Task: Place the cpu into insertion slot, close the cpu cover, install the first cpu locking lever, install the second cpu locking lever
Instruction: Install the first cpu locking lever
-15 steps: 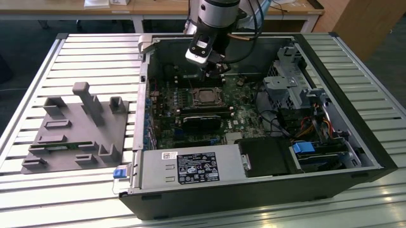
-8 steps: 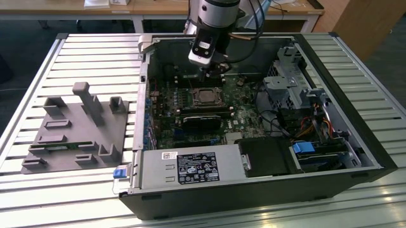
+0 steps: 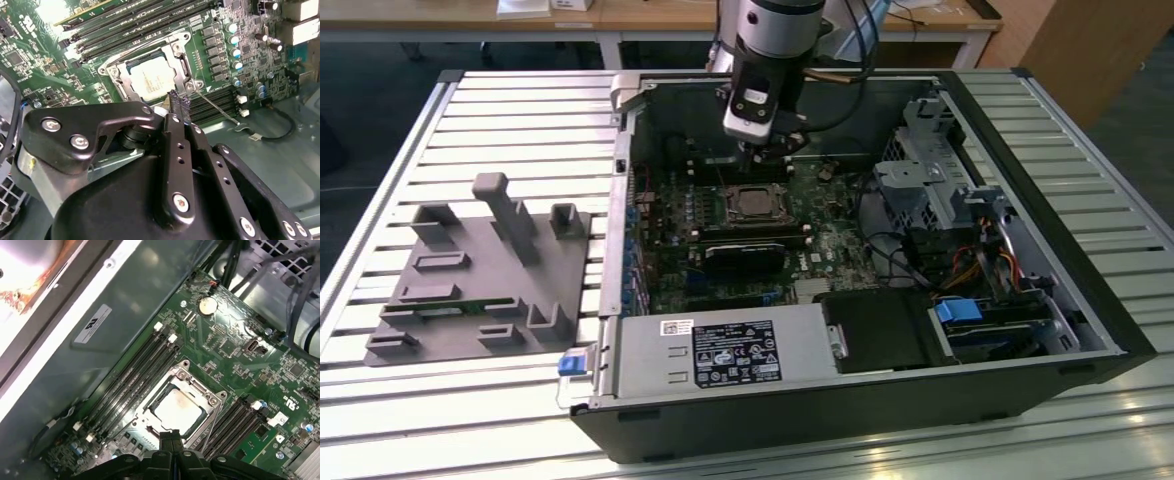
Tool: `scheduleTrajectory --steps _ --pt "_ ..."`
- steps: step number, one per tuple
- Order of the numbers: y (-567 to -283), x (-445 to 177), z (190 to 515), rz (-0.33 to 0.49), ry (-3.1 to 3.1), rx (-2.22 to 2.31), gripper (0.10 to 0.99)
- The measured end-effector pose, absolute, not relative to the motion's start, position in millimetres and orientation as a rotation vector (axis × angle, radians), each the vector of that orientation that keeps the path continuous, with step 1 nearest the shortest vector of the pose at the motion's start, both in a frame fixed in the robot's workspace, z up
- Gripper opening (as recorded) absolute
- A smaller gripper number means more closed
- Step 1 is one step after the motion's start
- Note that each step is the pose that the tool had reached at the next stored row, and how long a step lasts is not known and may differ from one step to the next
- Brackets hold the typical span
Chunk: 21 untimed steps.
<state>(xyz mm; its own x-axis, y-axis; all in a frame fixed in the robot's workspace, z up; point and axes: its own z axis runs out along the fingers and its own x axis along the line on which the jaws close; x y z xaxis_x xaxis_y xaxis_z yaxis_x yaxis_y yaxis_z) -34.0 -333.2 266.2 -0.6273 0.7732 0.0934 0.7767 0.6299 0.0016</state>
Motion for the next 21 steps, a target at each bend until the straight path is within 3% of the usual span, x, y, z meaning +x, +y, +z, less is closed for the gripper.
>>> scheduleTrajectory --steps 21 --pt "-333.1 -34.4 265.0 -0.083 -2.942 -1.001 0.106"
